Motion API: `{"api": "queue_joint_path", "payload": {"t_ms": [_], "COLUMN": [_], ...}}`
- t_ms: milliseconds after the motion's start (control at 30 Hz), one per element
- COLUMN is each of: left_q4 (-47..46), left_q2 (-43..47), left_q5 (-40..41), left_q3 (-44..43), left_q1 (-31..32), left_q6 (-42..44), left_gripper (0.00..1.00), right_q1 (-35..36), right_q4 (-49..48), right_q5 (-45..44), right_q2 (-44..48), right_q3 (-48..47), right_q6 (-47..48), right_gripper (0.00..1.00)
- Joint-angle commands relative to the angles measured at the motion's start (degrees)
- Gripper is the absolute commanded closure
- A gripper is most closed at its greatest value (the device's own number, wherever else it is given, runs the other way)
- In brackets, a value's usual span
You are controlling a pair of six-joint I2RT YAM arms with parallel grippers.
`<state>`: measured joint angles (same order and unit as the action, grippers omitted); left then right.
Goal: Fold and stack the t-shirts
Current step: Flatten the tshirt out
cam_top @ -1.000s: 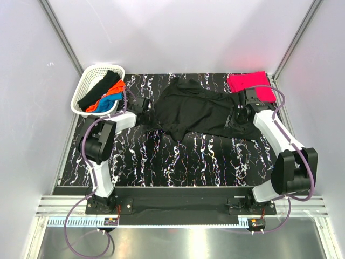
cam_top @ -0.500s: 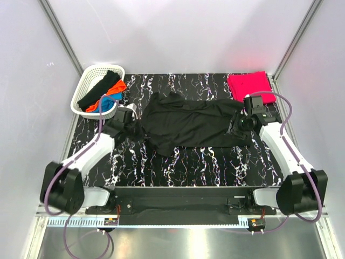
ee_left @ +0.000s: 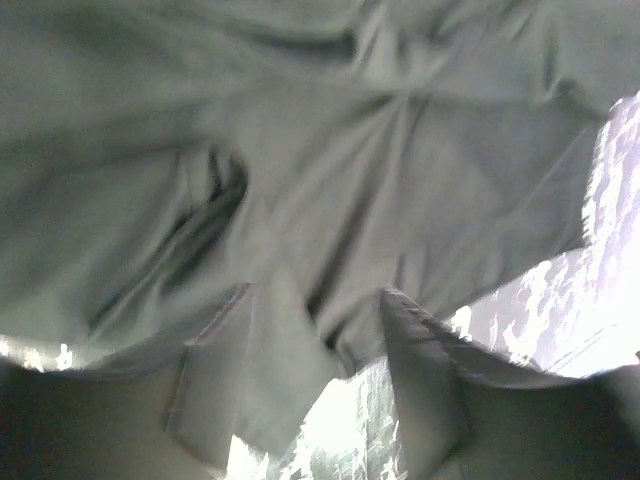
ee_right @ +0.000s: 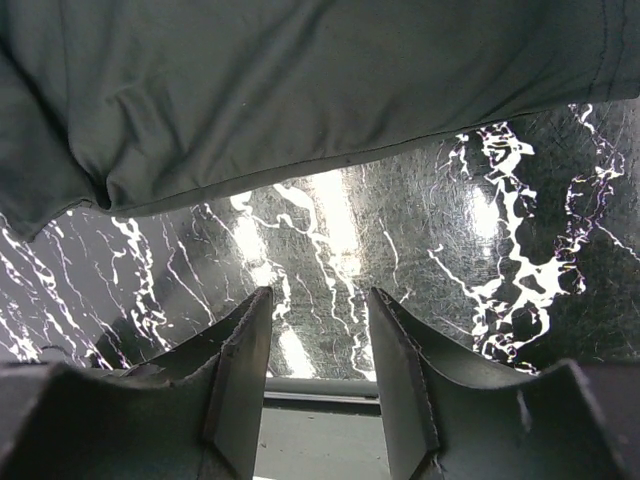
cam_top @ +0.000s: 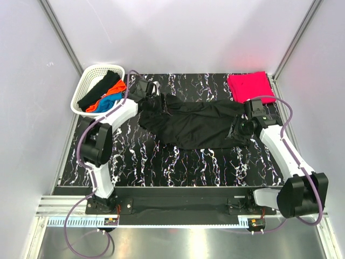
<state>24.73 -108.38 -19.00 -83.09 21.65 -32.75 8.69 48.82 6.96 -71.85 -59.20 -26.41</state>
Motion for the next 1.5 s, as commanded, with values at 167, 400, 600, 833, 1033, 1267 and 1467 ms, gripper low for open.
{"api": "queue_joint_path", "payload": {"t_ms": [167, 400, 600, 833, 1033, 1267, 1467], "left_q4": [6.74, 0.5, 0.4, -0.73, -1.96, -3.64, -3.81], "left_q2": [20.03, 14.88, 5.64, 0.27, -1.92, -1.84, -2.89], "left_q5": [6.34, -2.26, -4.37, -8.76, -9.12, -9.65, -9.47], "left_q3": [17.4, 19.82, 11.99, 9.08, 9.08, 9.44, 8.91], "left_q1": [-1.52, -5.56, -8.64, -9.26, -9.26, -9.26, -9.26], "left_q6": [10.69, 13.06, 17.02, 17.02, 16.14, 14.91, 15.35], "left_gripper": [0.54, 0.75, 0.63, 0.61, 0.57, 0.67, 0.65], "right_q1": [0.19, 0.1, 0.1, 0.1, 0.1, 0.01, 0.1], "right_q4": [0.66, 0.05, 0.14, -0.04, -0.04, -0.13, -0.13], "right_q5": [-0.72, -0.02, -0.02, 0.6, 1.13, 1.65, 2.18], "right_q2": [-3.2, -4.87, -5.05, -6.1, -7.33, -7.51, -7.33], "right_q3": [-1.97, -2.67, -3.29, -3.47, -4.61, -4.26, -3.99], "right_q6": [-0.31, -0.74, -0.83, -1.1, -1.36, -1.53, -1.36], "right_gripper": [0.49, 0.49, 0.49, 0.49, 0.5, 0.5, 0.5]}}
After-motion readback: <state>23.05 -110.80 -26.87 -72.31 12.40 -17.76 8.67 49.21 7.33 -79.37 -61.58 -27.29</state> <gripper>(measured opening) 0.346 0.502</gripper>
